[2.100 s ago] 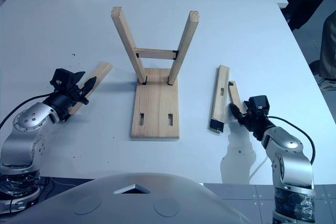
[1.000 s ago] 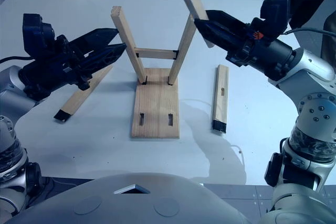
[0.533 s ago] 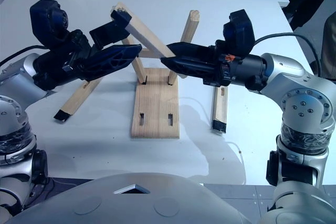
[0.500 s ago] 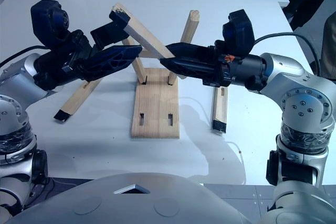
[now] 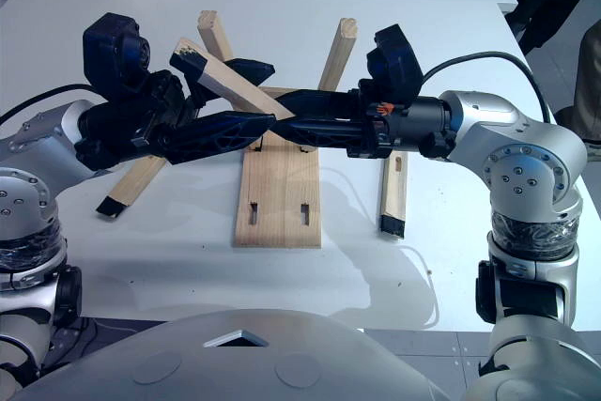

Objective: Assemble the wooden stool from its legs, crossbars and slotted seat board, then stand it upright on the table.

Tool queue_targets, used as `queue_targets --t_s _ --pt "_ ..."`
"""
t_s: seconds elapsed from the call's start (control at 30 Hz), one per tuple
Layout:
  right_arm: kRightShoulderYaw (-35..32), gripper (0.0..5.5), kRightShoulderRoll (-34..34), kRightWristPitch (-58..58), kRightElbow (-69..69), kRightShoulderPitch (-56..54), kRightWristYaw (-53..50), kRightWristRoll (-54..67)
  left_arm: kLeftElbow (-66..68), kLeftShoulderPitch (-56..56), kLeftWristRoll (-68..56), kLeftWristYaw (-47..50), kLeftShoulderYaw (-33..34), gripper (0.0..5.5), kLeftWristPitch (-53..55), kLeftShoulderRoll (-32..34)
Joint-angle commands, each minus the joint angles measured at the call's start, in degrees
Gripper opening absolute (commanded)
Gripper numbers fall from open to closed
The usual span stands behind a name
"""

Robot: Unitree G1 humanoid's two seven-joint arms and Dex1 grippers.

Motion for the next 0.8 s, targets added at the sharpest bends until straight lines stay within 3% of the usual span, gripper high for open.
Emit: queue_targets --t_s 0.03,0.4,0.63,0.67,0.8 --pt "0.53 1.30 0.01 -0.79 -0.44 -0.23 0.76 -1.14 -0.89 -0.53 1.26 -1.00 -0.75 3.22 -0.64 0.25" --pt "-0.09 1.30 -0.82 -1.70 -0.10 0.84 2.13 -3.23 -0.69 1.04 4.93 -4.28 -0.32 1.31 -1.12 2.06" --pt "0.44 1.30 -0.94 -2.78 -1.00 1.48 1.50 -5.90 -0.09 2.28 7.38 -6.45 -0.03 1.30 -1.24 3.13" --pt "1.05 1.67 -0.77 -3.12 -0.92 1.49 1.17 -6.94 0.06 2.31 7.71 -6.75 -0.08 1.30 -1.29 3.16" --pt "2.57 2.31 -1.78 -5.34 -1.21 3.45 1.68 -11.54 1.33 2.42 9.81 -7.92 -0.03 1.30 -1.66 3.61"
